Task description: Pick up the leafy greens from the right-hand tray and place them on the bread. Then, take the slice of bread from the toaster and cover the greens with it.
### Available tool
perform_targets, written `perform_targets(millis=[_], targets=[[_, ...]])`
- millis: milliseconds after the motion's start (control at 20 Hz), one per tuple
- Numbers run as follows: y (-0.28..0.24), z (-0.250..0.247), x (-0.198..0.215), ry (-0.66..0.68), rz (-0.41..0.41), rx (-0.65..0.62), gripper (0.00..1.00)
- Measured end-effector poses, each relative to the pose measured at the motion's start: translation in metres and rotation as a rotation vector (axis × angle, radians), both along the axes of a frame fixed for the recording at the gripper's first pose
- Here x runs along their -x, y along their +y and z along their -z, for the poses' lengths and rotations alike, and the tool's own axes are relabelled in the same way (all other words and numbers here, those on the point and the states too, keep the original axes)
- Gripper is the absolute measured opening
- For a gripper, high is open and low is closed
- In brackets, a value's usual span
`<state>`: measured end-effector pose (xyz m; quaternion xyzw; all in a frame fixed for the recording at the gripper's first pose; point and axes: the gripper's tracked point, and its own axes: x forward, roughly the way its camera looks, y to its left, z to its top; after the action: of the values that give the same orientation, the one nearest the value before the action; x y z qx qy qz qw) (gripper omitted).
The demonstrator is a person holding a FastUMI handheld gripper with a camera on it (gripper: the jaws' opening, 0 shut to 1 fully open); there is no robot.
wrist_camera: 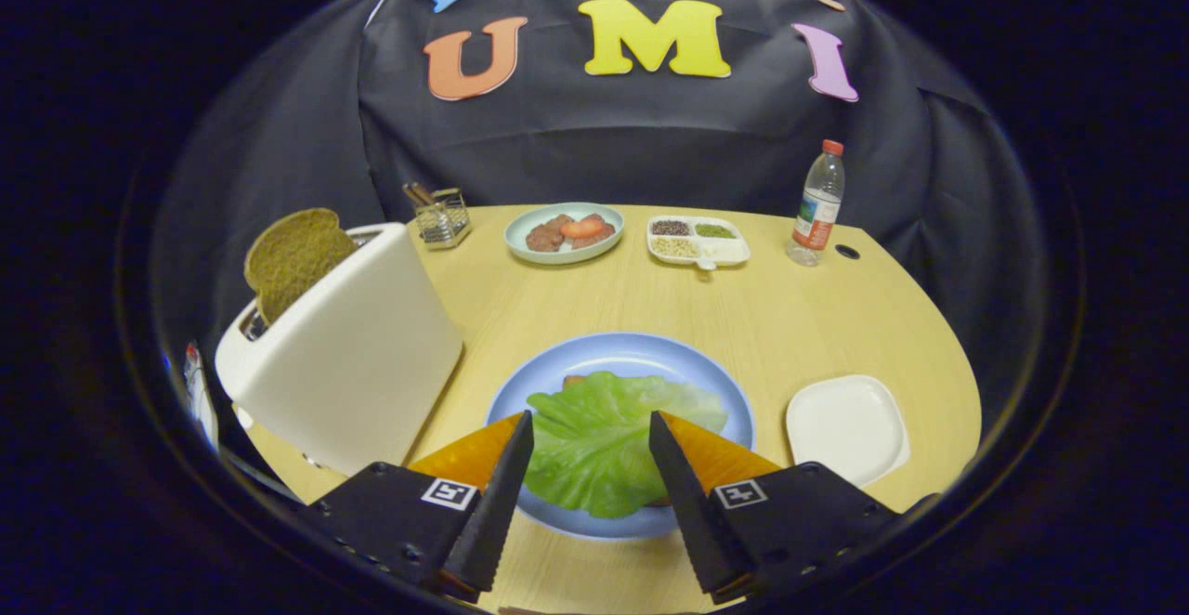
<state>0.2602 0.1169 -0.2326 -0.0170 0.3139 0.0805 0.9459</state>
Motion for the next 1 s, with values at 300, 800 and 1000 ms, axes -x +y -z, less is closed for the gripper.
perform_targets(millis=[300,800,1000], targets=[[0.014,-0.076,0.003,-0.092,0.028,-0.076,0.96],[0.126,-0.154,0.008,-0.197,-0.072,-0.055,0.96],[0.186,-0.146,0.003,-0.19,-0.116,-0.03,0.96]])
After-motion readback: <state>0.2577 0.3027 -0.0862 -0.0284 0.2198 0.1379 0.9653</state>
